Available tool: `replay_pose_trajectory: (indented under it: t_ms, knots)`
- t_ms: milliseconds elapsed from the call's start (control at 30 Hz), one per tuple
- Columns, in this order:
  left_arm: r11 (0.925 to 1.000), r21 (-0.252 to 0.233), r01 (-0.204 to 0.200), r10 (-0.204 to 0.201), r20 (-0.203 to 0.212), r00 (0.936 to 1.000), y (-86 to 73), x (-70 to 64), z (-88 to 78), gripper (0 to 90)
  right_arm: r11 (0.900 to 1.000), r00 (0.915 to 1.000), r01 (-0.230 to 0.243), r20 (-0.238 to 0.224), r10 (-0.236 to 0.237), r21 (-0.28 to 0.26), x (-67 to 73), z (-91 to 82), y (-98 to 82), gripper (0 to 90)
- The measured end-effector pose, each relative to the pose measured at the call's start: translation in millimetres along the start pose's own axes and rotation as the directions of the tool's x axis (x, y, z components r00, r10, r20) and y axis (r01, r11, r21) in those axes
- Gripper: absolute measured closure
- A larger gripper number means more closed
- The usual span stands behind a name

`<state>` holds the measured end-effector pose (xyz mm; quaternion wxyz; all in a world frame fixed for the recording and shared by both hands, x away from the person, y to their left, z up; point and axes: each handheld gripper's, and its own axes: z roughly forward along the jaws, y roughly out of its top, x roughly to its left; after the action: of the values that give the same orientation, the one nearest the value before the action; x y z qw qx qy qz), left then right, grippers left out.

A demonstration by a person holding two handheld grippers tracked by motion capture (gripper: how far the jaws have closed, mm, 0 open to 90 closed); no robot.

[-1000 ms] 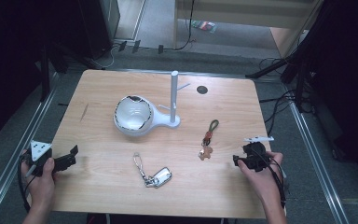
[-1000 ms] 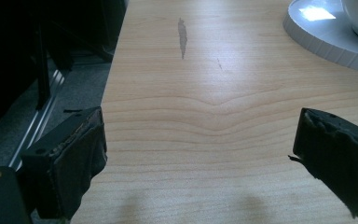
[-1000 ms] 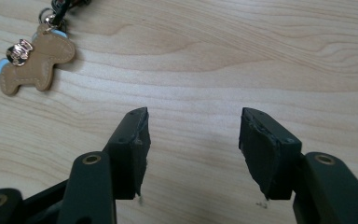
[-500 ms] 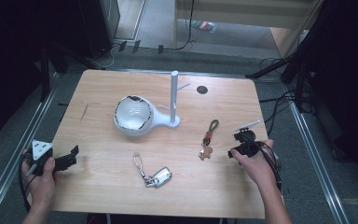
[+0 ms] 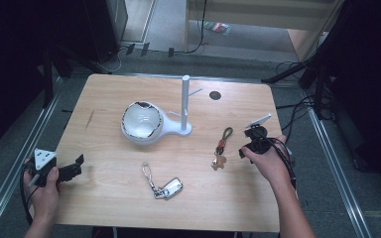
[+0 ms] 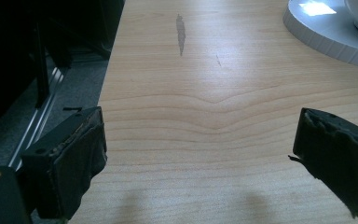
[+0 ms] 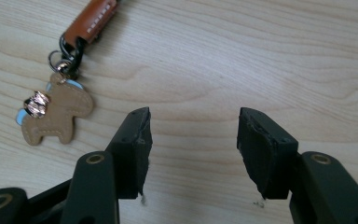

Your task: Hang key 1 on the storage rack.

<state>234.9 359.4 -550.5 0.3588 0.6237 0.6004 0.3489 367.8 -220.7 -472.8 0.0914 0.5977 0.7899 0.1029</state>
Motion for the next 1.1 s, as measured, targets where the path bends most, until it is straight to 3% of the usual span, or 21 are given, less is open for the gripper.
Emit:
replay_pose_trajectory:
  t_ms: [267, 533, 733, 933, 1100]
  knots:
    - [1.0000, -0.002, 0.002, -0.002, 0.005, 1.0000, -0.1, 0.3, 0.2, 2.8, 1.000, 0.9998, 0.016, -0.007, -0.016, 0.009, 15.1, 5.2, 16.9, 45.2]
    - [1.0000, -0.003, 0.001, -0.001, 0.007, 1.0000, 0.0, 0.3, 0.1, 2.8, 1.000, 0.9997, 0.015, -0.016, -0.016, -0.018, 27.3, 10.3, 29.9, 46.2]
    - [1.0000, -0.006, 0.000, 0.000, 0.008, 1.0000, 0.0, 0.5, 0.1, 2.8, 0.999, 0.9981, -0.018, -0.060, 0.016, -0.034, 30.8, 15.6, 37.1, 46.9]
    - [0.9999, -0.009, 0.006, -0.006, 0.009, 0.9999, 0.0, 0.5, 0.3, 2.8, 0.998, 0.9967, -0.044, -0.070, 0.041, -0.041, 36.2, 20.4, 42.2, 48.9]
    - [0.9999, -0.009, 0.006, -0.006, 0.008, 0.9999, 0.0, 0.5, 0.3, 2.8, 0.996, 0.9910, -0.087, -0.105, 0.083, -0.030, 37.0, 25.8, 47.1, 49.5]
